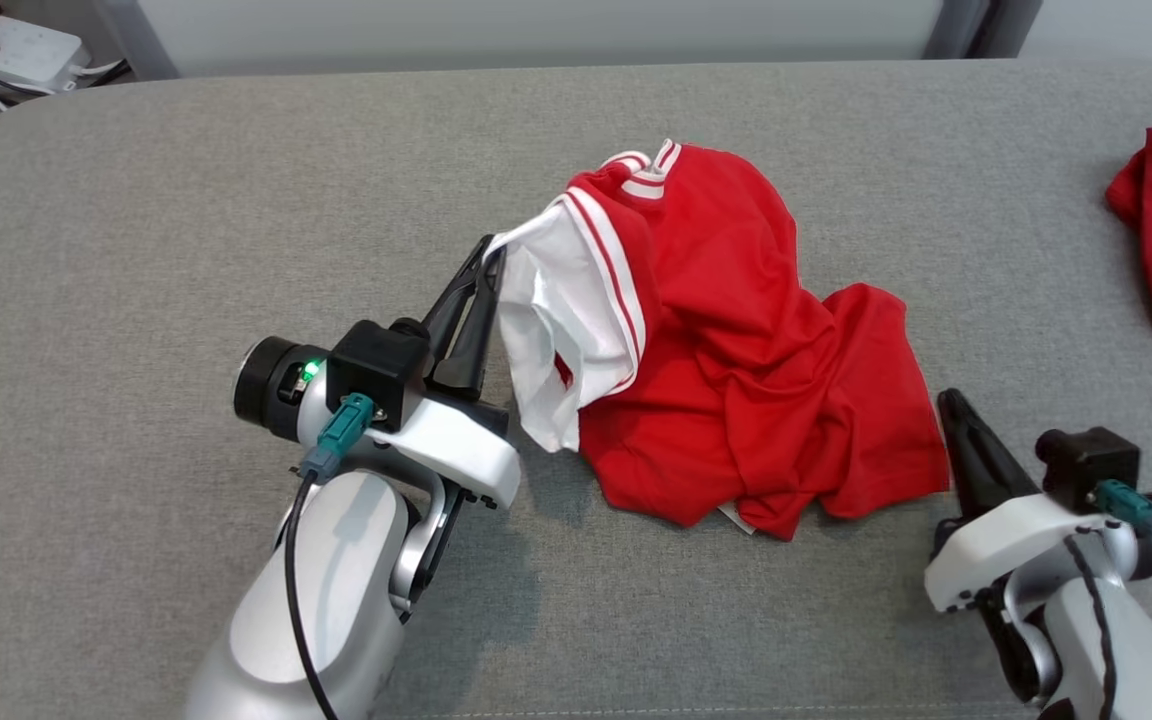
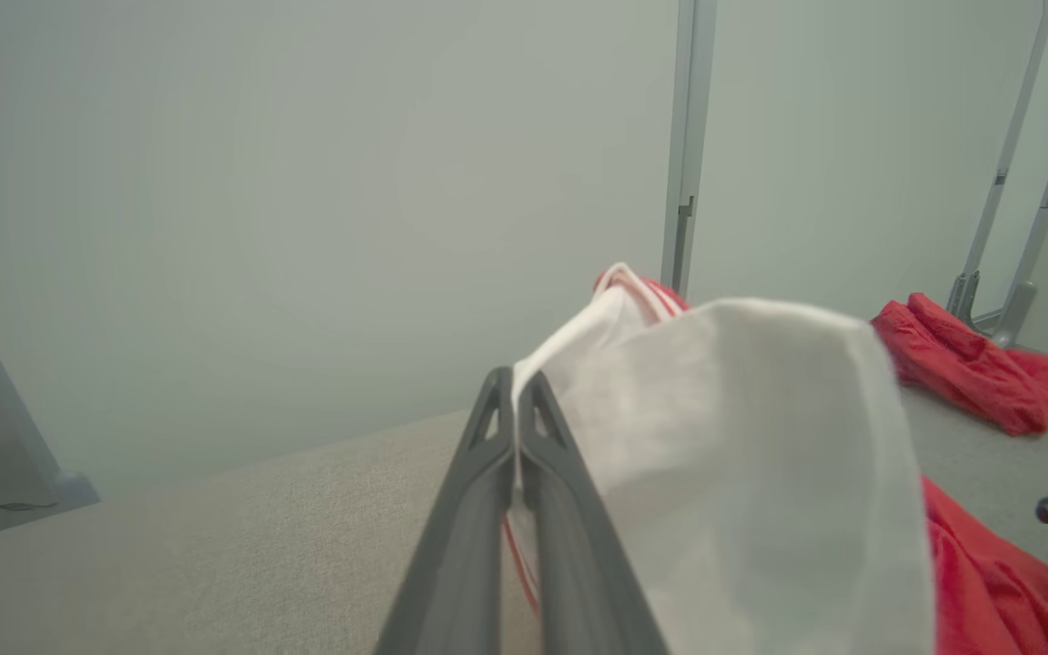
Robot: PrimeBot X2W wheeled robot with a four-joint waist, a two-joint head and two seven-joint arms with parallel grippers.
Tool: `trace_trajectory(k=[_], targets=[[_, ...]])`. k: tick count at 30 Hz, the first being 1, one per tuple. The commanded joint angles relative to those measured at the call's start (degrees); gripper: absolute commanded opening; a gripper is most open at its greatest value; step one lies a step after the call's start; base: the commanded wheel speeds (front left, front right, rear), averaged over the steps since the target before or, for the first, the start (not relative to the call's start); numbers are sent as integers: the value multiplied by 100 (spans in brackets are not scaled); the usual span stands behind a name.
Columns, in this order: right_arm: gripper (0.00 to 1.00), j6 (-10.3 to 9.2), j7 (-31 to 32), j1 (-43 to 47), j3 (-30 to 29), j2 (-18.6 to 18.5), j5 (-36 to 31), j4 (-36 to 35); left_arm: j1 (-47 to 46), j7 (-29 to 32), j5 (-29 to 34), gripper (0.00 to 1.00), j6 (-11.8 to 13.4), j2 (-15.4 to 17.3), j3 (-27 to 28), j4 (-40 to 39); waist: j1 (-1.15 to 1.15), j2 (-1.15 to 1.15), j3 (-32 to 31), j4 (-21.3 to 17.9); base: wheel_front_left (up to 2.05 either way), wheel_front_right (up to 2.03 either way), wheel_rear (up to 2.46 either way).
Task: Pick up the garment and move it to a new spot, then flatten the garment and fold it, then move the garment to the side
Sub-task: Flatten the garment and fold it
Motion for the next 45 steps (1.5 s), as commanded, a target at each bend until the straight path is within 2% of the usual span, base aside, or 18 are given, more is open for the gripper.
trace_trajectory(k=[1,2,4,8,14,23,24,25,26,27,30,34,40,45], targets=[[0,24,-61,119,306,-16,56,-221,5,-50,88,0,-29,69,296,-193,0,0,-45,68,0,0,0],[13,24,-61,175,463,-48,153,-253,45,-50,116,0,-24,77,355,-214,0,0,-53,86,0,0,0],[100,24,-61,261,748,-127,357,-329,127,-50,178,0,8,101,483,-277,0,0,-61,116,0,0,0],[100,24,-61,381,1200,-226,839,-483,298,-50,260,0,12,153,721,-388,0,0,-56,186,0,0,0],[100,24,-61,233,1462,-282,1012,-244,431,-50,346,0,-73,176,899,-507,0,0,-4,334,0,0,0],[100,24,-61,-396,1758,-213,1294,857,500,-50,473,0,-205,130,1030,-648,0,0,55,590,0,0,0],[79,24,-61,-466,1743,-227,1292,1000,512,-50,485,0,-215,124,1037,-669,0,0,52,608,0,0,0],[46,24,-61,-528,1749,-243,1265,1138,525,-50,497,0,-227,118,1043,-689,0,0,47,626,0,0,0],[26,24,-61,-575,1763,-252,1250,1281,541,-50,508,0,-239,112,1048,-706,0,0,37,642,0,0,0],[0,24,-61,-626,1764,-271,1226,1418,559,-50,518,0,-249,107,1054,-719,0,0,25,656,0,0,0],[0,24,-61,-739,1759,-323,1135,1631,624,-50,543,0,-276,94,1079,-748,0,0,-24,674,0,0,0],[0,24,-61,-797,1497,-504,951,1426,746,-50,536,0,-310,73,1109,-845,0,0,-87,675,0,0,0],[0,24,-61,-766,596,-1305,249,420,938,-50,401,0,-402,41,1070,-1057,0,0,-249,697,0,0,0],[0,24,-37,-1058,433,-1874,-101,150,1192,-50,156,0,-472,26,989,-1440,0,0,-262,743,0,0,0]])
